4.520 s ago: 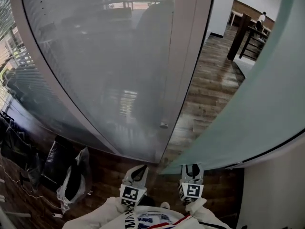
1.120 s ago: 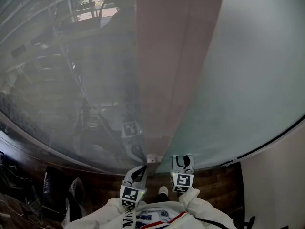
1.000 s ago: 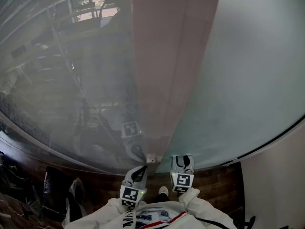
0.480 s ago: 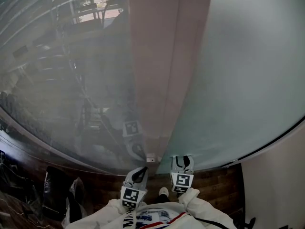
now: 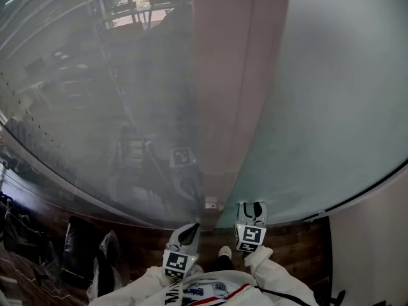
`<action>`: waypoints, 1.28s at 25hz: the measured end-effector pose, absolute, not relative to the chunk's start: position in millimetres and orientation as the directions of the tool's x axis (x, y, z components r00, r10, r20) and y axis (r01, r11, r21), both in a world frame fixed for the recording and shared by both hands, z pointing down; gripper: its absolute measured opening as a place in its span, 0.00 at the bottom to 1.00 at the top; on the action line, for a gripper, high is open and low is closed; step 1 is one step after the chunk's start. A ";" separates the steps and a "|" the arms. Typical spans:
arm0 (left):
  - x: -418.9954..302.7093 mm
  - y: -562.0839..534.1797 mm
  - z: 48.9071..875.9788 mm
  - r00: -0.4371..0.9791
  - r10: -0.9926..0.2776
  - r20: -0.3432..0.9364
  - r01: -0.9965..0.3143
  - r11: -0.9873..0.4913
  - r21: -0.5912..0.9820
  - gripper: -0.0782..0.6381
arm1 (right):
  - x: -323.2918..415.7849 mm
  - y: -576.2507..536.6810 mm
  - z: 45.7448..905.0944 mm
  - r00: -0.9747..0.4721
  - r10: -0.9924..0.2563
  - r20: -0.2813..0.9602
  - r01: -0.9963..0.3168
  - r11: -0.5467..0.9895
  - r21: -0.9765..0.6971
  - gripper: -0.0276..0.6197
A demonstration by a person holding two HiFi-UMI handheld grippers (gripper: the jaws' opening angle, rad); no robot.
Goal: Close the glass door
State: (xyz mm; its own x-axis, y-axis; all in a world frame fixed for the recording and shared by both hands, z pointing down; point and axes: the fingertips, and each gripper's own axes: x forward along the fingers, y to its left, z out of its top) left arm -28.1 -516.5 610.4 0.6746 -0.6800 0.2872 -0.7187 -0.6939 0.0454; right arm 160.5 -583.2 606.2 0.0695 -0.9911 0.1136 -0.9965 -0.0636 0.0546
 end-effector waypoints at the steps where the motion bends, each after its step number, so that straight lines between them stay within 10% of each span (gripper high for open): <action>1: -31.7 -514.1 610.7 0.671 -0.682 0.291 -0.722 -0.691 0.043 0.11 | 162.4 -583.8 605.7 0.074 -0.991 0.109 -0.996 -0.068 0.059 0.27; 12: -81.3 -482.1 611.1 0.640 -0.716 0.278 -0.757 -0.651 0.065 0.11 | 168.4 -568.6 602.5 0.114 -0.963 0.246 -0.991 -0.093 0.096 0.32; 18: -96.1 -456.6 636.8 0.664 -0.690 0.288 -0.741 -0.660 0.123 0.11 | 165.6 -481.2 609.8 0.154 -0.938 0.311 -0.988 -0.142 0.060 0.05; 32: -82.5 -434.0 646.3 0.682 -0.673 0.286 -0.726 -0.672 0.146 0.11 | 127.3 -376.6 646.8 0.008 -0.902 0.431 -0.998 -0.031 -0.047 0.05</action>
State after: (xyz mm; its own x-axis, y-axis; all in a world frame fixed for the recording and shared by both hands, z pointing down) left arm -82.5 -434.0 646.3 0.6817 -0.6732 0.2865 -0.7256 -0.6724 0.1464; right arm 127.3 -376.6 646.8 0.0080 -0.9023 0.4311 -0.9984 -0.0312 -0.0468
